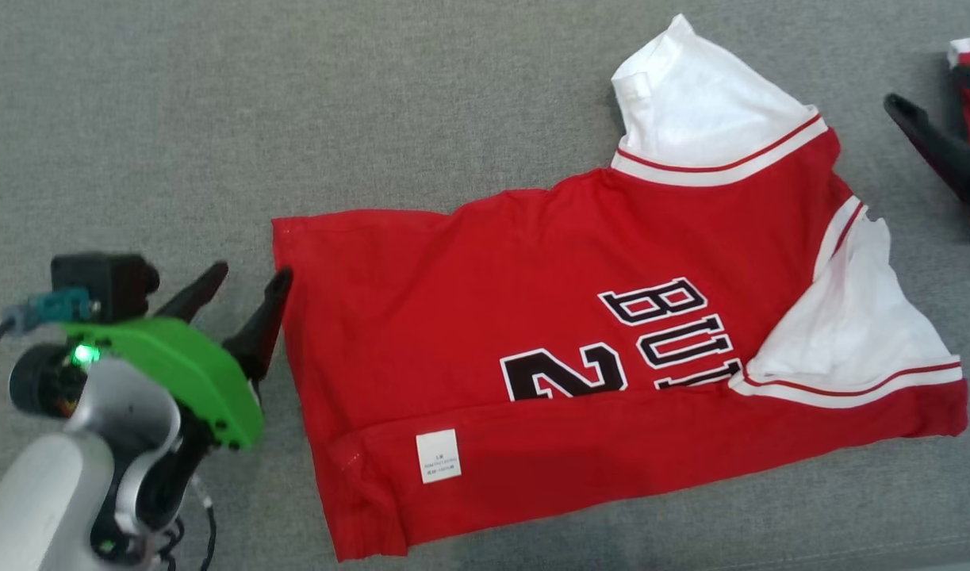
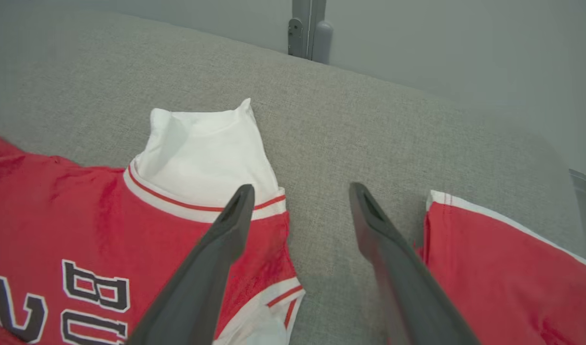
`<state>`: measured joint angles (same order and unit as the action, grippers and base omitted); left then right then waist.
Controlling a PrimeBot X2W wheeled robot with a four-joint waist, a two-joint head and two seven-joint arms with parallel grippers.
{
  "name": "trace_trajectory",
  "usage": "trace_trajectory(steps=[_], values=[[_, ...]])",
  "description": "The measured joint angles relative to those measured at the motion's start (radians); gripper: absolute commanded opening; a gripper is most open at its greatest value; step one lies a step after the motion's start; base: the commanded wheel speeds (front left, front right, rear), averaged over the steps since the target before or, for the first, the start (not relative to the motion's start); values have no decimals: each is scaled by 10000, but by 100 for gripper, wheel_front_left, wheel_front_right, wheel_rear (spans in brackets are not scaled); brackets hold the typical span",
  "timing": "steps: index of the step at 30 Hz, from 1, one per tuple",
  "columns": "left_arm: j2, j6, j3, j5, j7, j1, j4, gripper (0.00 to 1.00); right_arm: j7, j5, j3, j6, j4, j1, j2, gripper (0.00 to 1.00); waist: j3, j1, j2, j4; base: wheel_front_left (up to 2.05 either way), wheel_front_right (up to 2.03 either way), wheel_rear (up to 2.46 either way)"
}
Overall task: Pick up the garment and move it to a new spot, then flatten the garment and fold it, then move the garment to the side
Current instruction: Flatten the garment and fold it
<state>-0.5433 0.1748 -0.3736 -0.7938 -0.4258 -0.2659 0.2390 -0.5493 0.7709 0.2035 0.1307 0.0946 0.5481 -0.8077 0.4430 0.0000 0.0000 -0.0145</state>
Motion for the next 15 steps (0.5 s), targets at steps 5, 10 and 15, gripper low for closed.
trace_trajectory(steps=[5, 10, 15], values=[[798, -571, -938, 458, -591, -2334, -1440, 100, -667, -819, 871, 0, -1122, 2093, 738, 100, 935, 0, 0, 339, 0, 0, 0], [1072, -1106, -1453, 619, -834, -3331, -2138, 100, -926, -1074, 1720, 0, -2245, 3295, 1200, 100, 1573, 1, 0, 840, 0, 0, 0], [1250, -1406, -1680, 617, -926, -3755, -2301, 100, -905, -1104, 2311, 0, -3022, 4014, 1394, 100, 1941, 1, 0, 1315, 0, 0, 0]])
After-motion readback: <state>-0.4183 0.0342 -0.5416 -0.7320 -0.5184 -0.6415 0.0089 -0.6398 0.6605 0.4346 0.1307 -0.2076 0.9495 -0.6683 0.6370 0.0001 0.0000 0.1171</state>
